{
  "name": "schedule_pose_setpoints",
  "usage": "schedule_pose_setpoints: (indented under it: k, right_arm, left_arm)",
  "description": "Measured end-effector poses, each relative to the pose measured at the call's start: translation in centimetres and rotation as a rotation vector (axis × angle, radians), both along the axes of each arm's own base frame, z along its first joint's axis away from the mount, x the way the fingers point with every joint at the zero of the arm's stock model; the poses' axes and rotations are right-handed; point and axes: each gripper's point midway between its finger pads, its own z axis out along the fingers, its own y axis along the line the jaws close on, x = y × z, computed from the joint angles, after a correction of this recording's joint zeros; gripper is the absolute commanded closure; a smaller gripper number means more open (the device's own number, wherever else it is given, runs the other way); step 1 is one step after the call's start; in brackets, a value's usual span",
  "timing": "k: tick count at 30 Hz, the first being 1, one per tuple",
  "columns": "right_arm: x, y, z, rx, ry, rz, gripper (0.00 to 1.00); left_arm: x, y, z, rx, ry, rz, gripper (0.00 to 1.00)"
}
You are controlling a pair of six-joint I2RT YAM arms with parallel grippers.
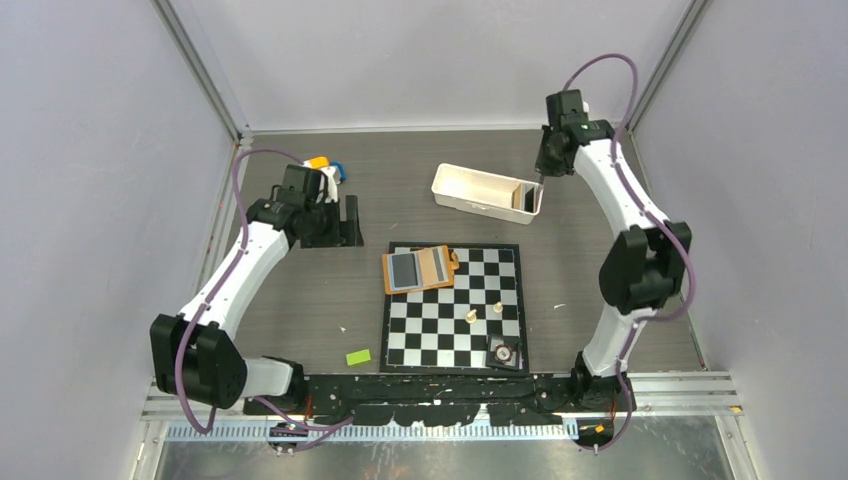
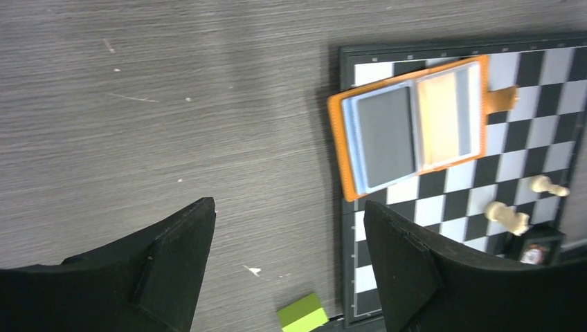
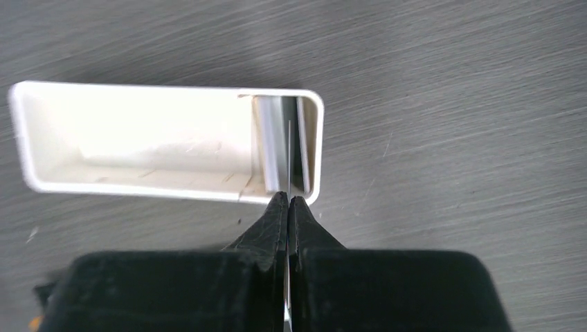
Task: Put the credit cards into the card holder
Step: Pick up the credit card from the storage box, then insert the credit card into the card holder.
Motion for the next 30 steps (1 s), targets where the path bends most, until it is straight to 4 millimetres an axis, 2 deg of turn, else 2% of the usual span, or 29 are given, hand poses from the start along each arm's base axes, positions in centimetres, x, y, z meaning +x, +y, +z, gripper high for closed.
schedule_pose_setpoints:
  k: [3,6,11,16,19,21,23,25,30]
  right_arm:
    - [-1.7,1.0,3.9,0.055,-0.091,0.039,1.00]
    - [-4.1,3.8,7.0,0.168,-0.186,0.138,0.99]
    - [-8.8,11.3,10.3,0.441,-0.295,0.370,0.99]
    - [-12.9,19.2,13.9,0.733,-0.366,0.616,1.00]
    - [-15.1,22.7,16.9,0.869,-0.415,0.753,1.00]
    - [-16.4,24.1,18.8,0.938,-0.449,0.828,0.99]
    - [-17.7,25.2,20.6,0.996,-0.486,0.895,0.99]
    - [-18.8,25.9,22.3,1.048,-0.517,0.952,1.00]
    - [-19.8,26.4,23.5,1.098,-0.540,1.004,1.00]
  left_arm:
    - [0.1,-1.1,0.8,-0.073,-0.022,0.001,0.21]
    - [0.1,-3.0,2.5,-0.201,-0.081,-0.009,0.21]
    - [-0.9,-7.4,7.0,-0.452,-0.213,-0.089,0.21]
    - [-2.4,-12.1,12.6,-0.677,-0.347,-0.237,0.19]
    - [-3.0,-13.2,15.7,-0.779,-0.420,-0.284,0.18]
    - [-3.2,-13.5,17.5,-0.832,-0.460,-0.299,0.21]
    - [-3.5,-13.9,19.4,-0.894,-0.496,-0.324,0.33]
    - [-3.7,-14.2,20.1,-0.921,-0.501,-0.335,0.45]
    - [-4.2,-14.5,21.7,-0.990,-0.518,-0.353,0.61]
